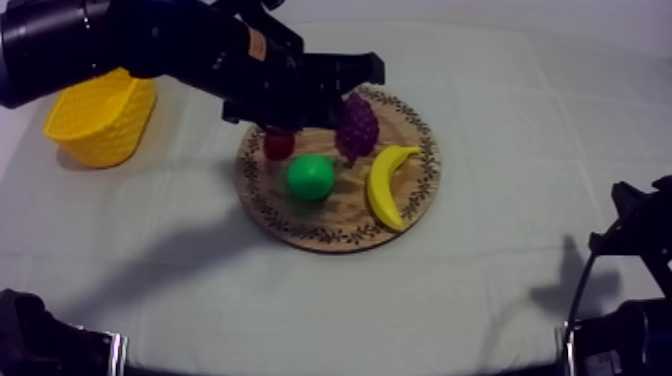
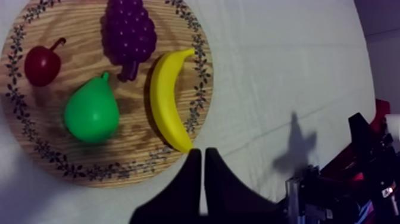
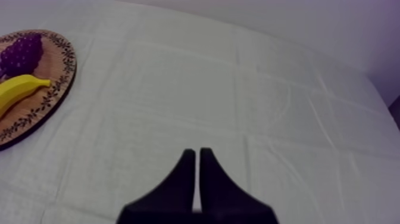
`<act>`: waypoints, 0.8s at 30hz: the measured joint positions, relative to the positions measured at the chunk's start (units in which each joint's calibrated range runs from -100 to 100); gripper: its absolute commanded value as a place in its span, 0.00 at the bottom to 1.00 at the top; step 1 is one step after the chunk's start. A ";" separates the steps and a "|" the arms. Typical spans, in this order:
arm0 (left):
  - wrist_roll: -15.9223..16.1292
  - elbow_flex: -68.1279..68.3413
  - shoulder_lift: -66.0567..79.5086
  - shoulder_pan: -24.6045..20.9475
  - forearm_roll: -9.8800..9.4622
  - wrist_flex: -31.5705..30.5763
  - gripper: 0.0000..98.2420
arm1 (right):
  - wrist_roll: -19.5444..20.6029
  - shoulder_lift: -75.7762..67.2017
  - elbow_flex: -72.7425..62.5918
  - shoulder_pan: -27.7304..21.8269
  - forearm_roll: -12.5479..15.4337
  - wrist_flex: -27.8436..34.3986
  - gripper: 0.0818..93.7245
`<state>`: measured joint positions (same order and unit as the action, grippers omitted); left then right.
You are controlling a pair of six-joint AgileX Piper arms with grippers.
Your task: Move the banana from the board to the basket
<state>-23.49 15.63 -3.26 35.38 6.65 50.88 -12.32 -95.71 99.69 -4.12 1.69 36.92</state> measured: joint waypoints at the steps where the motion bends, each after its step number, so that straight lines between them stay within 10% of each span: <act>1: -0.03 0.43 0.20 0.00 0.16 -0.12 0.15 | 0.00 0.00 0.00 0.00 0.00 0.00 0.01; 8: 0.87 3.86 1.02 -0.09 1.84 -2.16 0.63 | 0.00 0.00 0.00 0.00 0.00 0.00 0.01; 24: 5.06 -1.25 -4.22 -0.66 5.49 -0.15 0.67 | 0.00 0.00 0.00 0.00 0.00 0.00 0.01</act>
<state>-18.42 14.38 -7.48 34.72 12.14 50.73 -12.32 -95.71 99.69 -4.12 1.69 36.92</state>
